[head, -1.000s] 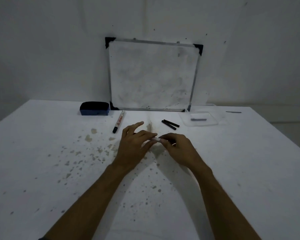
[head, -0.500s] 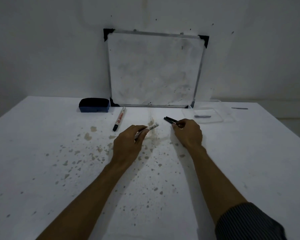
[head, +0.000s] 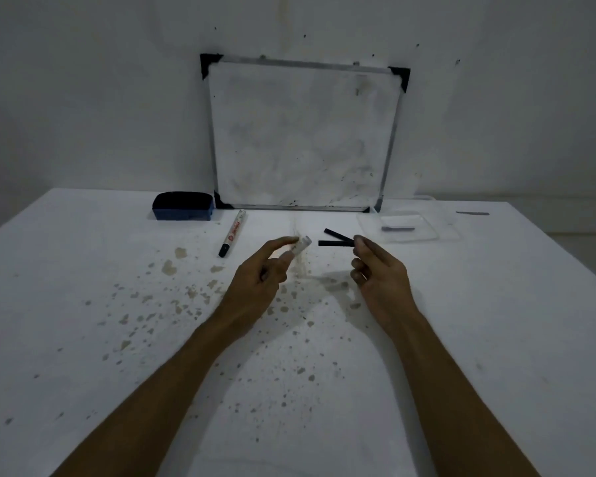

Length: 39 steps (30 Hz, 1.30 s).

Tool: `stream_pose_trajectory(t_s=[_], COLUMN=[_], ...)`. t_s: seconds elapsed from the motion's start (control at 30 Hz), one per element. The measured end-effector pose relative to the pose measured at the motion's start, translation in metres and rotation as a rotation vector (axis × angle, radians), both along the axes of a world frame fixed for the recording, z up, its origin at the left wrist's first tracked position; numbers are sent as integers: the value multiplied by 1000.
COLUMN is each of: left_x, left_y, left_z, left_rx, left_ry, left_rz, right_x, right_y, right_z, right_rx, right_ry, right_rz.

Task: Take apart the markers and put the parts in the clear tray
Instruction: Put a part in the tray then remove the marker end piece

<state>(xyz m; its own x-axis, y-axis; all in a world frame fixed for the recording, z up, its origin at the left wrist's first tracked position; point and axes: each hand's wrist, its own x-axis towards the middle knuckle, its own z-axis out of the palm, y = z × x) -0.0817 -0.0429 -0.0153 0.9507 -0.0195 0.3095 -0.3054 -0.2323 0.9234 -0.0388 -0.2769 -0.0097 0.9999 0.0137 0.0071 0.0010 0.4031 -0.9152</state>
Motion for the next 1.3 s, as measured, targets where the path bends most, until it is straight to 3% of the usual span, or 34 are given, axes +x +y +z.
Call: stream_pose_trajectory(t_s=[0.13, 0.6, 0.83, 1.07, 1.3], left_x=[-2, -2, -4, -9, -10], left_y=[6, 6, 13, 44, 73], left_z=[-4, -5, 5, 18, 16], left_rx=[18, 41, 78, 175, -42], left_ry=[67, 79, 96, 99, 139], left_rz=[-77, -99, -121, -124, 9], right_x=[4, -1, -12, -32, -35], right_y=[11, 17, 21, 59, 66], right_z=[0, -2, 8, 4, -15], right_rx=[112, -109, -499, -529, -909], right_ry=[81, 5, -371, -420, -507], right_rz=[56, -27, -64, 25, 139])
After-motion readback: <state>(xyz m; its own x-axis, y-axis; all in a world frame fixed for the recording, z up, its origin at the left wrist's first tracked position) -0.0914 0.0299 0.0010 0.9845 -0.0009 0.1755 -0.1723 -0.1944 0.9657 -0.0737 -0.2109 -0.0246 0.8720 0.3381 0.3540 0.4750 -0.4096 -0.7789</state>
